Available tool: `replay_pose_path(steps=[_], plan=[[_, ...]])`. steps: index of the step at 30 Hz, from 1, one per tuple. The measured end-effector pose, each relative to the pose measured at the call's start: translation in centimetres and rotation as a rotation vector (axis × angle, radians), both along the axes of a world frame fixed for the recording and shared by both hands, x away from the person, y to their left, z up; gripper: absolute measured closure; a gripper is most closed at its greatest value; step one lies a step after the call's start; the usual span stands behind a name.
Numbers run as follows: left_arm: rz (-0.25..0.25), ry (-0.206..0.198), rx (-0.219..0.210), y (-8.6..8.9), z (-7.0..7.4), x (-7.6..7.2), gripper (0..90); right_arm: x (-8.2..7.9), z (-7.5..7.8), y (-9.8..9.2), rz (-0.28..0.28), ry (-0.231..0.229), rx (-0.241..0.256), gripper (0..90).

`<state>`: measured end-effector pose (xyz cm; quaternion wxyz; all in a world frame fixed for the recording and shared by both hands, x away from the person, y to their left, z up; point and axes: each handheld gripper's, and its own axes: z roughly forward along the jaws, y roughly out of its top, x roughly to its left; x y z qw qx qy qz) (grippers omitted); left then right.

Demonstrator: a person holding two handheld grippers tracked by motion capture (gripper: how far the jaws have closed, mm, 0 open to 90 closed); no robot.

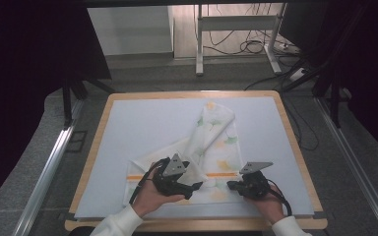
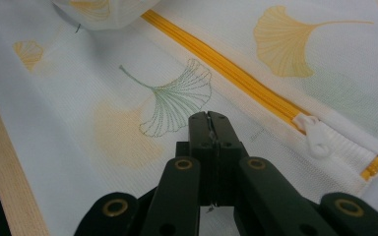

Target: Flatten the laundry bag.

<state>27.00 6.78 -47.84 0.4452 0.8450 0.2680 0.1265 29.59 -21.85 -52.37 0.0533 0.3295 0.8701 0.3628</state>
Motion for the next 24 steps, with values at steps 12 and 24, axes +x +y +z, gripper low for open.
replay_pose_path(steps=[12, 24], plan=[[-0.044, -0.013, 0.031, -2.4, 0.1, 0.8, 21.6, 0.1, 0.0, -0.1, 0.0, 0.006, 0.004, 89.2], [-0.033, 0.022, 0.119, -3.1, -2.5, 1.9, 21.7, 0.1, 0.0, -0.1, 0.001, 0.006, 0.0, 89.0]])
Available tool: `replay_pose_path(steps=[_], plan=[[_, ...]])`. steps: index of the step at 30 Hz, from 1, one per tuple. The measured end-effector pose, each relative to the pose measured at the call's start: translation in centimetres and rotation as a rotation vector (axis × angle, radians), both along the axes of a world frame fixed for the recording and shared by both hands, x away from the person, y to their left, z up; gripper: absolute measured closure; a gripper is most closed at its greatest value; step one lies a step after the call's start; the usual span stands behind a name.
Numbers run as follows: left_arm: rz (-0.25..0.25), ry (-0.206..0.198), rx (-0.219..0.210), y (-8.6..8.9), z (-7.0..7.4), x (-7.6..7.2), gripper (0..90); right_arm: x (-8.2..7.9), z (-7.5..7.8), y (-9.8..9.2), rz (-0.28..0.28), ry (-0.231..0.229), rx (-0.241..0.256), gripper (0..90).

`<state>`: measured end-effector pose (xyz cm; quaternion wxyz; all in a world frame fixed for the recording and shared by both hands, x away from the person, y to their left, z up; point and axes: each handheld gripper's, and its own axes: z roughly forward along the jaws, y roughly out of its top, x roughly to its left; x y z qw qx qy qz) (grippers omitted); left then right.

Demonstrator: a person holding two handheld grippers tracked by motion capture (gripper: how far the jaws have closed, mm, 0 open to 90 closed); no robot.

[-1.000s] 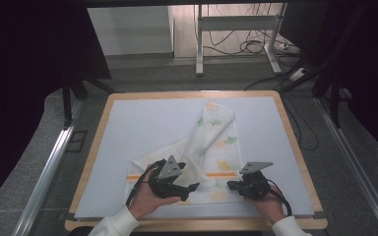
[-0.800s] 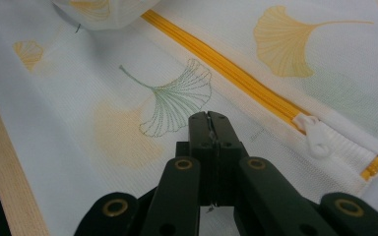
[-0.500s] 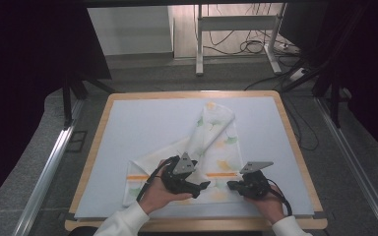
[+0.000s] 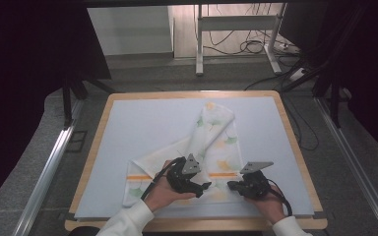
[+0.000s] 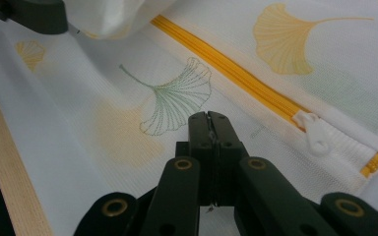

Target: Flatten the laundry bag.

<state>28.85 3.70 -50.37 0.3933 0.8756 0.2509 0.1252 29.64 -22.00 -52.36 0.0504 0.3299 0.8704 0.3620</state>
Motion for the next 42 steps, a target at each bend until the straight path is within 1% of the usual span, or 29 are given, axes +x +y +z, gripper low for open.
replay_pose_path(steps=[1, 2, 3, 4, 5, 6, 10, 11, 12, 13, 14, 15, 17, 18, 19, 20, 21, 22, 23, 24, 25, 27, 28, 29, 30, 31, 33, 35, 42], plan=[[-0.006, 0.004, 0.01, -0.2, -0.3, 0.0, 21.6, 0.0, 0.0, 0.0, -0.001, 0.002, 0.001, 89.0], [-0.006, 0.004, 0.01, -0.2, -0.3, 0.0, 21.2, 0.0, 0.0, 0.0, -0.001, 0.002, 0.001, 89.0], [-0.017, 0.008, 0.039, -0.6, -0.9, 0.0, 20.9, 0.0, 0.0, 0.0, 0.0, 0.003, 0.001, 89.0], [-0.022, 0.009, 0.053, -0.7, -1.2, 0.1, 20.6, 0.0, 0.0, 0.0, 0.0, 0.003, 0.001, 89.0], [-0.022, 0.009, 0.053, -0.7, -1.2, 0.1, 20.5, 0.0, 0.0, 0.0, -0.001, 0.005, 0.002, 89.0], [-0.026, 0.014, 0.063, -1.1, -1.6, 0.1, 20.2, 0.0, 0.0, 0.0, 0.0, 0.004, 0.002, 89.0], [-0.032, 0.006, 0.088, -1.4, -1.9, 0.2, 20.1, 0.0, 0.0, 0.0, -0.001, 0.004, 0.002, 89.0], [-0.025, 0.004, 0.097, -1.5, -2.0, 0.2, 21.6, 0.0, 0.0, 0.0, 0.0, 0.004, 0.002, 89.0], [-0.025, 0.004, 0.097, -1.5, -2.0, 0.2, 23.5, 0.0, 0.0, 0.0, 0.0, 0.004, 0.002, 89.0], [-0.02, 0.007, 0.097, -1.6, -2.1, 0.2, 23.5, 0.0, 0.0, 0.0, 0.0, 0.004, 0.002, 88.9], [-0.016, 0.007, 0.101, -1.6, -2.1, 0.3, 25.8, 0.0, 0.0, 0.0, 0.0, 0.004, 0.002, 88.9], [-0.007, 0.01, 0.099, -1.6, -2.1, 0.4, 25.8, 0.0, 0.0, 0.0, 0.0, 0.003, 0.001, 88.9], [0.004, 0.015, 0.089, -1.4, -2.1, 0.5, 31.7, 0.0, 0.0, 0.0, 0.0, 0.005, 0.003, 88.8], [0.012, 0.017, 0.082, -1.3, -2.0, 0.5, 31.7, 0.0, 0.0, 0.0, 0.0, 0.005, 0.003, 88.8], [0.021, 0.02, 0.076, -1.2, -2.0, 0.6, 38.6, 0.0, 0.0, 0.0, 0.0, 0.006, 0.004, 88.8], [0.024, 0.026, 0.072, -1.1, -2.0, 0.6, 38.6, 0.0, 0.0, 0.0, 0.0, 0.006, 0.004, 88.8], [0.029, 0.031, 0.062, -1.1, -2.0, 0.7, 42.2, 0.0, 0.0, 0.0, 0.0, 0.006, 0.004, 88.8], [0.026, 0.036, 0.067, -1.0, -2.0, 0.7, 46.9, 0.0, 0.0, 0.0, -0.001, 0.006, 0.004, 88.7], [0.033, 0.046, 0.051, -0.9, -2.1, 0.7, 57.3, 0.0, 0.0, 0.0, -0.003, 0.005, 0.002, 88.6], [0.033, 0.046, 0.051, -0.9, -2.1, 0.7, 62.2, 0.0, 0.0, 0.0, -0.004, 0.007, 0.003, 88.5], [0.034, 0.048, 0.061, -0.8, -2.1, 0.8, 66.5, 0.0, 0.0, -0.1, -0.005, 0.009, 0.003, 88.5], [0.034, 0.053, 0.058, -0.8, -2.1, 0.8, 74.2, 0.0, 0.0, -0.1, -0.006, 0.008, 0.002, 88.5], [0.029, 0.056, 0.057, -0.7, -2.1, 0.8, 78.1, 0.0, 0.0, -0.2, -0.007, 0.009, 0.004, 88.4], [0.035, 0.057, 0.043, -0.6, -2.1, 0.8, 80.8, 0.0, 0.0, -0.2, -0.006, 0.01, 0.005, 88.4], [0.035, 0.057, 0.043, -0.6, -2.1, 0.8, 82.9, 0.0, 0.0, -0.2, -0.006, 0.01, 0.005, 88.4], [0.04, 0.045, 0.031, -0.3, -1.9, 0.8, 84.7, 0.0, 0.0, -0.2, -0.006, 0.01, 0.005, 88.4], [0.039, 0.04, 0.025, -0.2, -1.8, 0.8, 87.6, 0.0, 0.0, -0.2, -0.008, 0.009, 0.005, 88.4], [0.039, 0.041, 0.012, 0.1, -1.6, 0.8, 88.4, 0.0, 0.0, -0.2, -0.013, 0.013, 0.009, 88.4], [0.049, 0.029, -0.011, 0.8, -1.0, 0.8, 89.1, 0.1, 0.0, -0.3, -0.014, 0.016, 0.011, 88.5]])
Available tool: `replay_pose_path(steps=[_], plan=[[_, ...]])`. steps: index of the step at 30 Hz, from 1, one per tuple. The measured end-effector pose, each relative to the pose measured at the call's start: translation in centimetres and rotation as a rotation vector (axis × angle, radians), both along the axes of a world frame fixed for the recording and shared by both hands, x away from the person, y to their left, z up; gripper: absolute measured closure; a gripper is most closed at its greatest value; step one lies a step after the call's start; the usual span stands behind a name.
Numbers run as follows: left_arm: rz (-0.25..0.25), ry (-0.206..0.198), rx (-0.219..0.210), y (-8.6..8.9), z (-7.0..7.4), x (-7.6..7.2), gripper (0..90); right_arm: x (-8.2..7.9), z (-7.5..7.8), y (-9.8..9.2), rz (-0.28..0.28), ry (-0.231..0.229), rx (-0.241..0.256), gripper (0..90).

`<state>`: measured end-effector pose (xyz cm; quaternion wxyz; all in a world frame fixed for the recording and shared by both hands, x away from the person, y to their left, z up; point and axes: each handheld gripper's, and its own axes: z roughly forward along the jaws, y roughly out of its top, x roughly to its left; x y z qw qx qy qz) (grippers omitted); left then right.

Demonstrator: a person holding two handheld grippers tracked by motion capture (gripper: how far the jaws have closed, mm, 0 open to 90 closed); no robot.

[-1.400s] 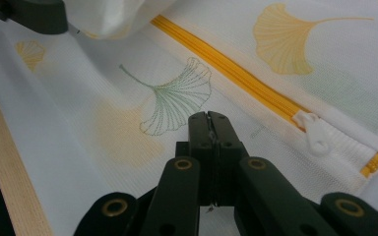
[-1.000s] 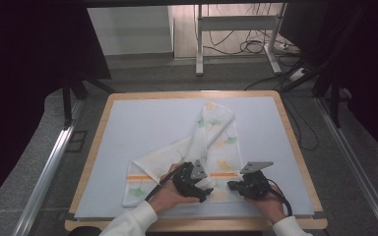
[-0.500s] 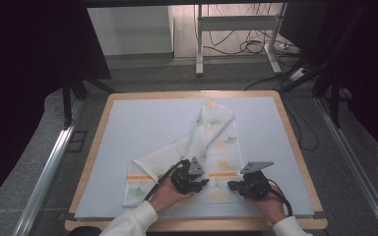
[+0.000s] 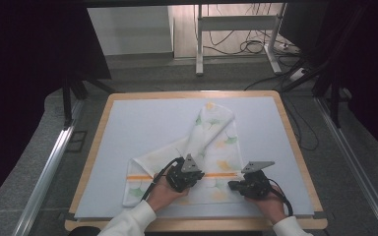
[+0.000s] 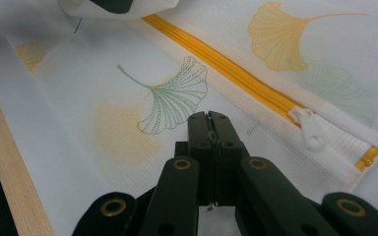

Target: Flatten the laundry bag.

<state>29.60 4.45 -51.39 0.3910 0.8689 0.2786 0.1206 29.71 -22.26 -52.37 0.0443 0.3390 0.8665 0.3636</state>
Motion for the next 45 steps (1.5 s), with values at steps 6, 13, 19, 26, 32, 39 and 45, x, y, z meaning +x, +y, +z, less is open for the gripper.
replay_pose_path(steps=[6, 13, 19, 26, 32, 39, 45], plan=[[0.015, -0.014, -0.019, 0.7, 0.5, 0.0, 89.2, 0.0, 0.0, 0.0, 0.002, -0.002, -0.001, 88.5], [0.047, -0.046, -0.05, 2.0, 1.3, -0.1, 89.4, 0.0, 0.0, 0.0, 0.003, -0.001, -0.001, 88.5], [0.071, -0.056, -0.067, 3.1, 1.9, 0.2, 89.4, 0.0, 0.0, 0.0, 0.006, -0.004, -0.002, 88.8], [0.098, -0.072, -0.095, 4.7, 2.8, 0.3, 89.5, 0.0, 0.0, 0.0, 0.007, -0.003, 0.0, 88.8], [0.149, -0.078, -0.126, 6.6, 3.3, 0.8, 89.5, 0.0, 0.0, 0.0, 0.01, -0.007, -0.002, 89.0], [0.182, -0.092, -0.153, 8.2, 3.9, 1.1, 89.5, 0.0, 0.0, 0.0, 0.01, -0.007, -0.001, 89.0], [0.2, -0.107, -0.16, 9.0, 4.2, 1.3, 89.5, 0.0, 0.0, 0.0, 0.011, -0.007, 0.0, 89.0]])
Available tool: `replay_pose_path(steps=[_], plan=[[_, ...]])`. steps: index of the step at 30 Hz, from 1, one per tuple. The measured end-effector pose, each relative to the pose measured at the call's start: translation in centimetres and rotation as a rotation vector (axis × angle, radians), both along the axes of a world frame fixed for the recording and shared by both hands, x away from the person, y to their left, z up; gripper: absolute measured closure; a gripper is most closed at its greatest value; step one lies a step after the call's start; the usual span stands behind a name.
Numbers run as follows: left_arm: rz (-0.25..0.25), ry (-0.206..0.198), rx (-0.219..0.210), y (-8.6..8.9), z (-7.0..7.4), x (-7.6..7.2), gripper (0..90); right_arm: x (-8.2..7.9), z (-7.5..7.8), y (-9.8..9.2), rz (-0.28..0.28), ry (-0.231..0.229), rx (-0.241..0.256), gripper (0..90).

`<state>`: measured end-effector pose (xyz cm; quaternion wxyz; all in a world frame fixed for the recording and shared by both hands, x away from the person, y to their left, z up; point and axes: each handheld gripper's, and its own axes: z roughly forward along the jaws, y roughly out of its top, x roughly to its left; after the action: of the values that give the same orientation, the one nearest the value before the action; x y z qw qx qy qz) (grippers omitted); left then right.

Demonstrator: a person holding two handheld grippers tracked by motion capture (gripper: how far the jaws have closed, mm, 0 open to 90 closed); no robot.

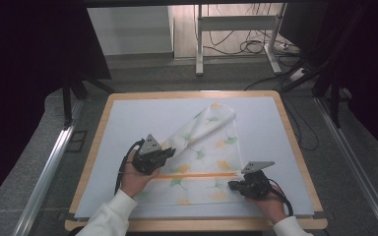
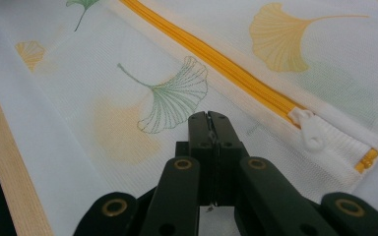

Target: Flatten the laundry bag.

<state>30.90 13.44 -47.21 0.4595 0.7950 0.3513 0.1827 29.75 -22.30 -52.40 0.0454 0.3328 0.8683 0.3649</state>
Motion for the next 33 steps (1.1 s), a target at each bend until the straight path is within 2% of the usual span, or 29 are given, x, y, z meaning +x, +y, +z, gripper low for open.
replay_pose_path(steps=[8, 16, 33], plan=[[0.04, -0.005, -0.002, 1.1, 0.2, 0.3, 89.6, 0.0, 0.0, 0.0, 0.002, 0.0, -0.001, 88.9], [0.081, -0.022, -0.029, 2.8, 0.8, 0.6, 89.6, 0.0, 0.0, 0.0, 0.003, 0.0, 0.0, 88.9], [0.139, -0.016, -0.047, 4.3, 0.1, 1.7, 89.7, 0.0, 0.0, 0.0, 0.005, 0.0, 0.0, 88.9]])
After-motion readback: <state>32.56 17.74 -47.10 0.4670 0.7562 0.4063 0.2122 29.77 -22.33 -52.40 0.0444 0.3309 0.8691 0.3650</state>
